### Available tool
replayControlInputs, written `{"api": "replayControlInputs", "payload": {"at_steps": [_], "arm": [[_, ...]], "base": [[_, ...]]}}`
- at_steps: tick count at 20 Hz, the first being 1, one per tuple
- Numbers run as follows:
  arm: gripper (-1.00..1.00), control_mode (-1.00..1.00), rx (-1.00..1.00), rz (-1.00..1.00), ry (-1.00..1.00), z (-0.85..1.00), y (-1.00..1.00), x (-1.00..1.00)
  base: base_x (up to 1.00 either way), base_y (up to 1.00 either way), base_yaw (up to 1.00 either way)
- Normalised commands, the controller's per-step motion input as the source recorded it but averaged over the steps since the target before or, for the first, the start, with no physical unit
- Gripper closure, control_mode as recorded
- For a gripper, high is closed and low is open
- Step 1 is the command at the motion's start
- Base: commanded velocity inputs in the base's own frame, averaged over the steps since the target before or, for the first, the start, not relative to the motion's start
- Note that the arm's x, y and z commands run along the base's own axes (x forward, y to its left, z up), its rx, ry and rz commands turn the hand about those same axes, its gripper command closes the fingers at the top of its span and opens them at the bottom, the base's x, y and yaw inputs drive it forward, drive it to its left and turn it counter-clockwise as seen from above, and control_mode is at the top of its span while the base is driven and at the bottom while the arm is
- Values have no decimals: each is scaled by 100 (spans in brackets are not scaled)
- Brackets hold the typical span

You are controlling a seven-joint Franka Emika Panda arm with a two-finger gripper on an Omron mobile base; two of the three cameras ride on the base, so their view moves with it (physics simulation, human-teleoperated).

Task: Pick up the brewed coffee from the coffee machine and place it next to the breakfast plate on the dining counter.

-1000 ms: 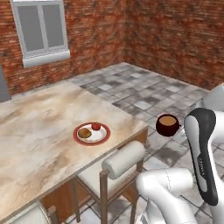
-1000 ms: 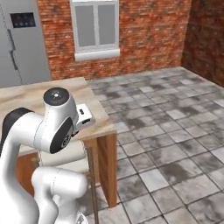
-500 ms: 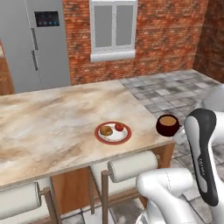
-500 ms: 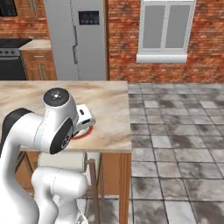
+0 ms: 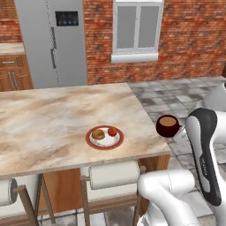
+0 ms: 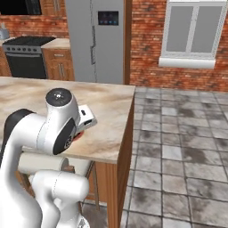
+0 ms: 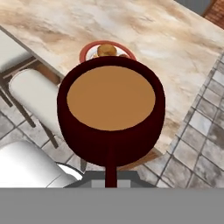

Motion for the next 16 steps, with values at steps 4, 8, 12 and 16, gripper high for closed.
{"api": "replayControlInputs", "payload": {"at_steps": [4,8,12,16], "arm": [[100,-100,0,4,0,-26,-16,28],[100,-100,0,2,0,-33,-2,52],[100,-100,0,2,0,-33,0,50],[100,-100,-2,3,0,-31,0,61]], "base": [[8,-8,3],[0,0,0],[0,0,0],[0,0,0]]}}
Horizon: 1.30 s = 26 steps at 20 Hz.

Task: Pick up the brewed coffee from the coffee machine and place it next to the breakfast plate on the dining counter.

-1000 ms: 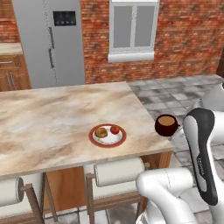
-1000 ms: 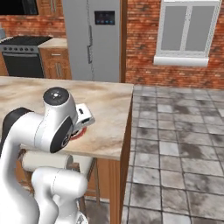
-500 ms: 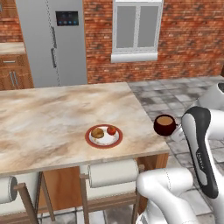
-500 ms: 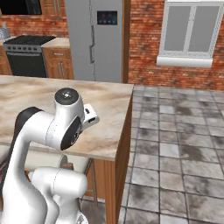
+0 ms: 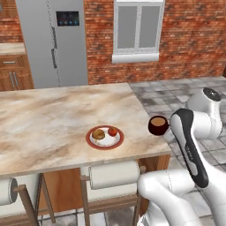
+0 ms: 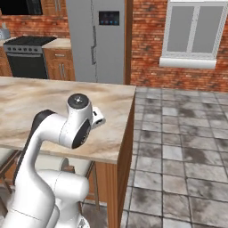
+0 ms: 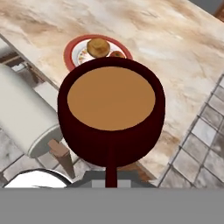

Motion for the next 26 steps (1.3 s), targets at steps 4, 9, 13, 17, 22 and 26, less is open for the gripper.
{"api": "replayControlInputs", "payload": {"at_steps": [4,9,13,17,22,26], "arm": [[100,-100,-7,5,0,-27,0,58],[100,-100,-7,5,1,-39,1,69],[100,-100,-3,4,2,-44,0,76],[100,-100,0,6,2,-33,1,73],[100,-100,0,7,6,-18,1,67],[100,-100,0,5,6,-21,4,61]], "base": [[0,0,0],[0,0,0],[0,0,0],[0,0,0],[0,0,0],[0,0,0]]}}
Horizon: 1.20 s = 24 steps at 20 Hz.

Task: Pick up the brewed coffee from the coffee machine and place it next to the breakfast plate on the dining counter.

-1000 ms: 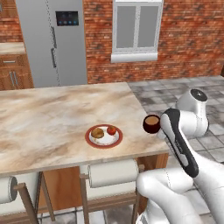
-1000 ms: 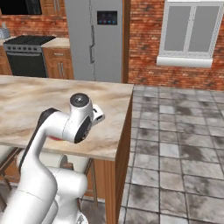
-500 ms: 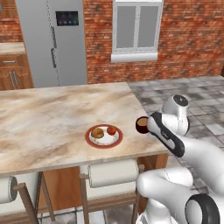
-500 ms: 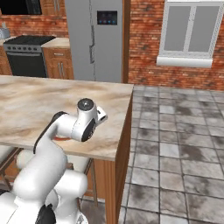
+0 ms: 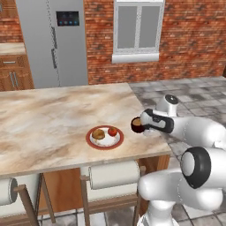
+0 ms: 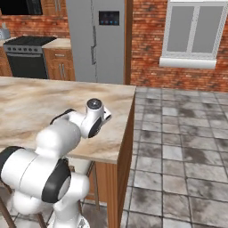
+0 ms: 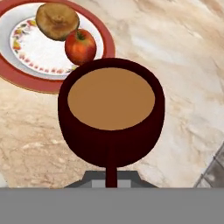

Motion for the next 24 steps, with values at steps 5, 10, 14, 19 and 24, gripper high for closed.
{"api": "replayControlInputs", "payload": {"at_steps": [5,10,14,19,24], "arm": [[100,-100,0,6,10,-34,11,57],[100,-100,0,9,5,-56,10,46],[100,-100,0,13,0,-63,1,39],[100,-100,0,14,0,-59,0,41],[-100,-100,0,13,0,-50,0,41]], "base": [[0,0,0],[0,0,0],[0,0,0],[0,0,0],[0,0,0]]}}
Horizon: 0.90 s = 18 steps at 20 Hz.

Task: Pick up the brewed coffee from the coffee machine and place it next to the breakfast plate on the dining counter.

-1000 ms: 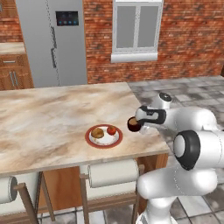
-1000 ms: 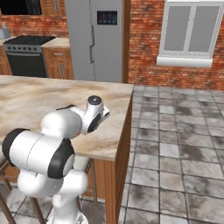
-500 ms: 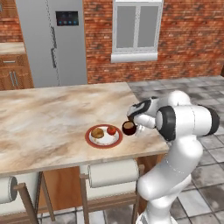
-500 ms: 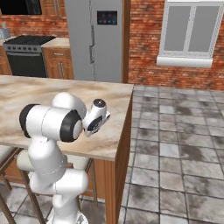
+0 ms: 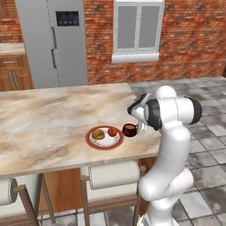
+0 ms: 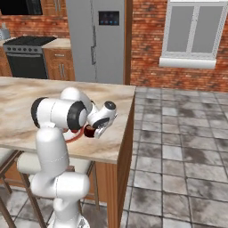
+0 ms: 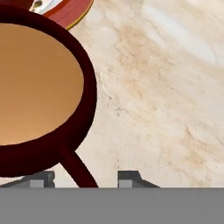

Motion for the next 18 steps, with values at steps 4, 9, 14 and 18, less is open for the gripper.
{"api": "replayControlInputs", "payload": {"at_steps": [4,9,14,18], "arm": [[-100,-100,-1,11,0,-1,0,-8],[-100,-100,-8,6,-7,27,7,-33],[-100,-100,-10,2,-12,46,10,-44],[-100,-100,-9,1,-17,71,3,-58]], "base": [[0,0,0],[0,0,0],[0,0,0],[0,0,0]]}}
